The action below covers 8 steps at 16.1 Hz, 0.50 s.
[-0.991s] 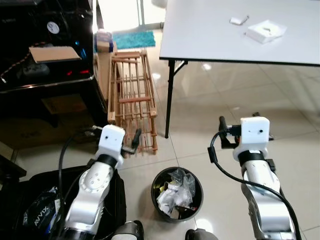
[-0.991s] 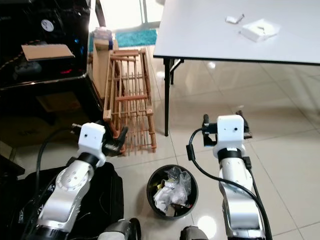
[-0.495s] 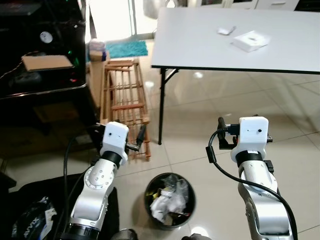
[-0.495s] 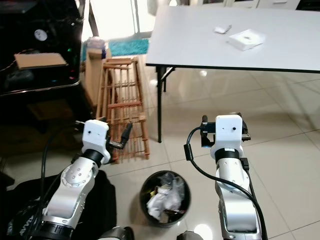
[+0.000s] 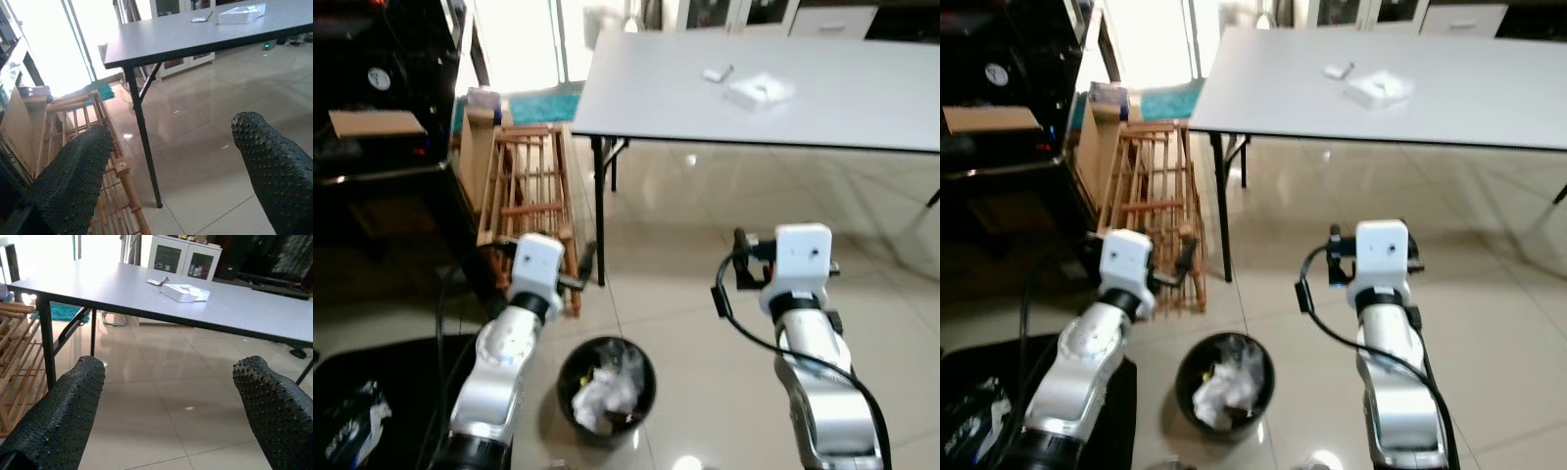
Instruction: Picking trash to rubbish bin
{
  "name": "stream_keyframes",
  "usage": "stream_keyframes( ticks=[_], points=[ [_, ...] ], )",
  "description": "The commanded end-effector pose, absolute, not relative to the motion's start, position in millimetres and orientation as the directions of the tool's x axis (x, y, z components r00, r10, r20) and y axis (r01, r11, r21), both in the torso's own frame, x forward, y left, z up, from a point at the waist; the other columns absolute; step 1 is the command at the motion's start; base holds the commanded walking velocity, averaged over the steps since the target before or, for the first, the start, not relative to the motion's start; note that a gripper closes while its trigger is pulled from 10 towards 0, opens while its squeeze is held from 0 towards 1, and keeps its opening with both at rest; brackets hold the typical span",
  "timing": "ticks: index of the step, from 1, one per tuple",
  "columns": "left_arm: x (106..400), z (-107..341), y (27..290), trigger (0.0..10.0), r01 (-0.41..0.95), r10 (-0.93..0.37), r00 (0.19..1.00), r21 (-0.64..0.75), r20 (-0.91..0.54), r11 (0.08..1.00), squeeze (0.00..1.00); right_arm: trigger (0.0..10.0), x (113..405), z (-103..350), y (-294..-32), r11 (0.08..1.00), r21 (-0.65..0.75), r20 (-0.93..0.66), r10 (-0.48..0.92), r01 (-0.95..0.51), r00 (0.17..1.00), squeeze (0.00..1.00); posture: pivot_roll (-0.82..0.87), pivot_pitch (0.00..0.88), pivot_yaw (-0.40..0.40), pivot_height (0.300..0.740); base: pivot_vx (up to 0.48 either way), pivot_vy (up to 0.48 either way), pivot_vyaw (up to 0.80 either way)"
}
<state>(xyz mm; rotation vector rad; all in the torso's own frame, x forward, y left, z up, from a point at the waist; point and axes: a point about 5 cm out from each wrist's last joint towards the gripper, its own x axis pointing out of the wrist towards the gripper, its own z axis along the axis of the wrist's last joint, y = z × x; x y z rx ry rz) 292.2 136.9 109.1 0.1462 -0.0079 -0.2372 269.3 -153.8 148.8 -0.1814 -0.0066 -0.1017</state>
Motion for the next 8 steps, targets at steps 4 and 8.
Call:
stream_keyframes(
  ticks=[4, 8],
  points=[
    [292.6, 107.3, 128.2, 10.0, 0.264, -0.265, 0.964, 0.126, -0.012, 0.956, 0.00, 10.0, 269.5, 151.5, -156.9, 0.977, -0.181, 0.014, -0.116, 0.117, 0.993, 0.00, -0.04, 0.084, 0.034, 0.740, 0.000, -0.480, 0.00],
    [293.6, 106.2, 127.5, 10.0, 0.262, -0.262, 0.965, 0.124, -0.015, 0.957, 0.00, 10.0, 270.0, 152.9, -153.5, 0.977, -0.185, 0.021, -0.103, 0.105, 0.994, 0.00, -0.04, 0.083, 0.034, 0.740, 0.000, -0.477, 0.00]
  ],
)
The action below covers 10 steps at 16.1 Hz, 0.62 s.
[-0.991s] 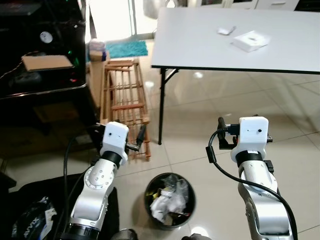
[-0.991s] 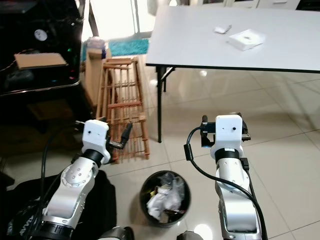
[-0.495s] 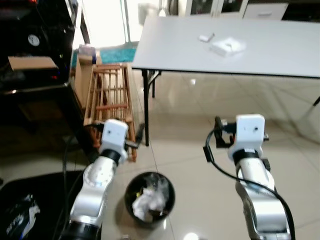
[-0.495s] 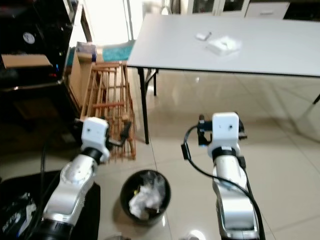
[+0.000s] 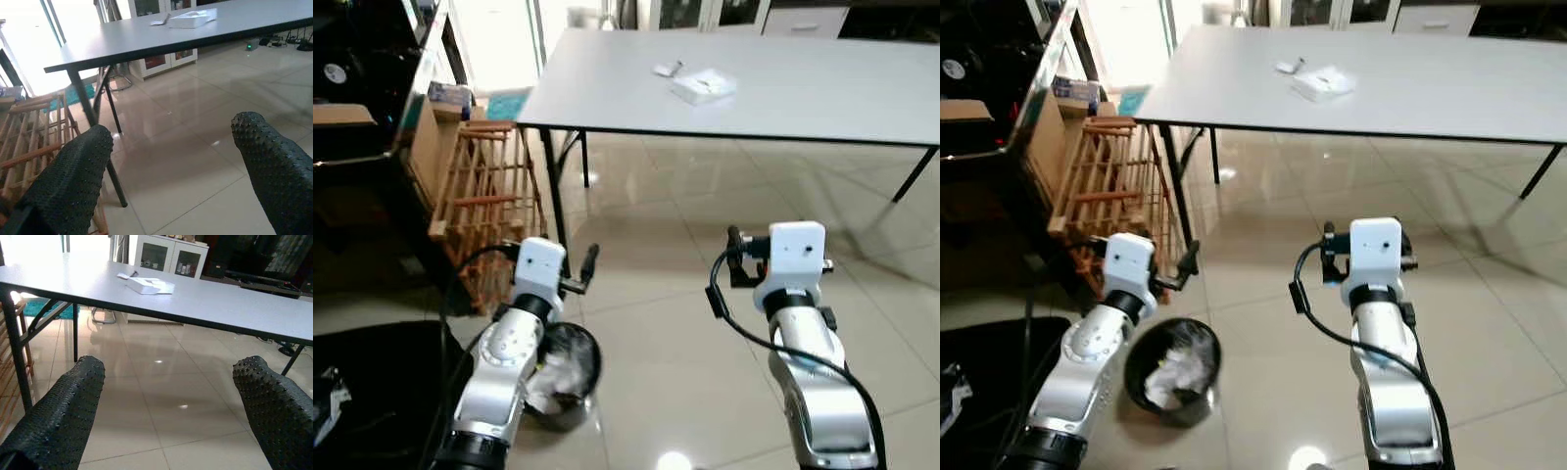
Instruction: Picking trash to rubbish bin
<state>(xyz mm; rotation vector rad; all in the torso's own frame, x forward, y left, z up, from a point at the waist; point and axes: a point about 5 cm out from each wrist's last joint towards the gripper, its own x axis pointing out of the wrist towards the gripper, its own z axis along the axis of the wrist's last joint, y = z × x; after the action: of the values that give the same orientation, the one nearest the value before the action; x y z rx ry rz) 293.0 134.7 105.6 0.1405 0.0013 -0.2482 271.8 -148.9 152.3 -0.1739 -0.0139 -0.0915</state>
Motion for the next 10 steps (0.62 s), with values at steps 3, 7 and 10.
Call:
stream_keyframes(
  ticks=[3, 7, 10],
  points=[
    [295.3, 106.1, 128.1, 10.0, 0.258, -0.258, 0.966, 0.124, -0.017, 0.958, 0.00, 10.0, 271.2, 152.7, -152.9, 0.977, -0.185, 0.020, -0.101, 0.103, 0.995, 0.00, -0.03, 0.081, 0.033, 0.740, 0.000, -0.460, 0.00],
    [295.6, 107.4, 128.0, 10.0, 0.252, -0.254, 0.967, 0.118, -0.003, 0.960, 0.00, 10.0, 272.0, 152.2, -151.5, 0.978, -0.184, 0.018, -0.094, 0.096, 0.995, 0.00, -0.03, 0.075, 0.030, 0.740, 0.000, -0.071, 0.00],
    [296.1, 108.9, 125.2, 10.0, 0.289, -0.292, 0.956, 0.113, 0.010, 0.951, 0.00, 10.0, 273.6, 152.8, -150.3, 0.979, -0.181, 0.020, -0.086, 0.088, 0.996, 0.00, -0.03, 0.075, 0.030, 0.740, 0.285, 0.000, 0.00]
  ],
)
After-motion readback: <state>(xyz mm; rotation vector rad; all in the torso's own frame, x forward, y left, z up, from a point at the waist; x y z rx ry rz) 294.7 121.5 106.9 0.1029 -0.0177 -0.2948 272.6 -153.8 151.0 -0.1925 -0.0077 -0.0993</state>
